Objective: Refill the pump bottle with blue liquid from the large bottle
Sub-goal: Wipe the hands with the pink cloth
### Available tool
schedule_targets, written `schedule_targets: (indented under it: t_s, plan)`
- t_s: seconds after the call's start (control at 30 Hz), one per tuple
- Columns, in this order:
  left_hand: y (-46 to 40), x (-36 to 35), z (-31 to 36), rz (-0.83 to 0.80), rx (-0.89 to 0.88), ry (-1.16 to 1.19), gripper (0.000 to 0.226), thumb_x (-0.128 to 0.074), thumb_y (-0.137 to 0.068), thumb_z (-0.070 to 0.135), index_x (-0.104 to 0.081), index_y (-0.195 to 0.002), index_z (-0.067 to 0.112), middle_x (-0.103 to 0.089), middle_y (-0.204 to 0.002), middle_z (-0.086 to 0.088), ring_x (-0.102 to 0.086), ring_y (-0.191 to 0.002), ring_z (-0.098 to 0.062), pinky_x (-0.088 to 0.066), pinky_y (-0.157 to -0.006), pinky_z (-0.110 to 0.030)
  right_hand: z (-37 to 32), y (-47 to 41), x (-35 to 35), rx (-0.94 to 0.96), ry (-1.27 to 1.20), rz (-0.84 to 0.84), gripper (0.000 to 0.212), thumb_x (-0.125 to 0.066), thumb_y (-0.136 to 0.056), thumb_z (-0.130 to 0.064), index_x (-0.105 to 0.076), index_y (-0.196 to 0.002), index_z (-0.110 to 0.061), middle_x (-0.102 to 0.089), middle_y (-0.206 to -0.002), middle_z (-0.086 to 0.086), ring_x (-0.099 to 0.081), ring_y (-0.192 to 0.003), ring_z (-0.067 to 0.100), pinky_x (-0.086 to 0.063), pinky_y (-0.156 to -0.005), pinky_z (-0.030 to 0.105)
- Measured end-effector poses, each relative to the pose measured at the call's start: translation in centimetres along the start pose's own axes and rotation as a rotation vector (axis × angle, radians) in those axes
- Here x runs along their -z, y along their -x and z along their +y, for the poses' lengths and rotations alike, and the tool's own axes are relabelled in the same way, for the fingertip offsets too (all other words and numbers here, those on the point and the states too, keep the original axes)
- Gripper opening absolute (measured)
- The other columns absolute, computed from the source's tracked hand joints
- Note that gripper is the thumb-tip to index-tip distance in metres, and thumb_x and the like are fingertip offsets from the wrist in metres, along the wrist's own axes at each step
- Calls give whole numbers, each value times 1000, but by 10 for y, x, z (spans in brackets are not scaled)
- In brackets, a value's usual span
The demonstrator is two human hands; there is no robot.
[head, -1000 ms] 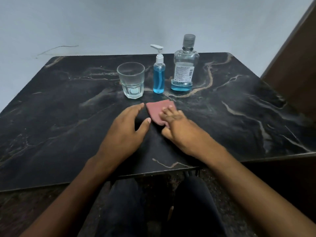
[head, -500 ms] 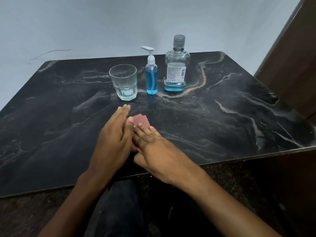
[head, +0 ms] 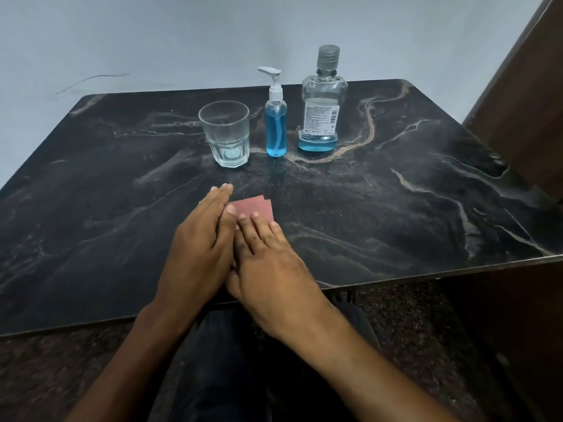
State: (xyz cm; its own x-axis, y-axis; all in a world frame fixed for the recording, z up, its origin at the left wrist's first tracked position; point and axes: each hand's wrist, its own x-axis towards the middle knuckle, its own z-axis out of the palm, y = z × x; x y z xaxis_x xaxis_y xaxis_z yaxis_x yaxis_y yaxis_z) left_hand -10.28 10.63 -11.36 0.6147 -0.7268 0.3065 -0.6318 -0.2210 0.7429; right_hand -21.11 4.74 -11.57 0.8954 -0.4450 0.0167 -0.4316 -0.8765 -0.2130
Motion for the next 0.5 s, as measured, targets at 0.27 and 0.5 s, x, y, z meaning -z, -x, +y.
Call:
schedule_targets:
  t_s: [0.27, 0.5]
  plan:
    - [-1, -1, -5, -31, -1, -55, 48, -53, -103, 34, -50, -150, 25, -49, -155, 9, -35, -144, 6, -22, -109, -1, 98, 24, 25, -381, -16, 28, 63, -38, -103, -33, -19, -158, -9, -9, -168, 9, -2, -155, 21, 3, -123, 34]
    - [0, 0, -5, 1, -23, 25, 44, -47, -107, 28, -51, -150, 24, -48, -154, 9, -36, -144, 4, -23, -110, 1, 37, 33, 7, -214, 71, 100, 75, -23, -101, -56, -33, -154, -4, -28, -162, 16, -18, -153, 28, -4, -125, 42]
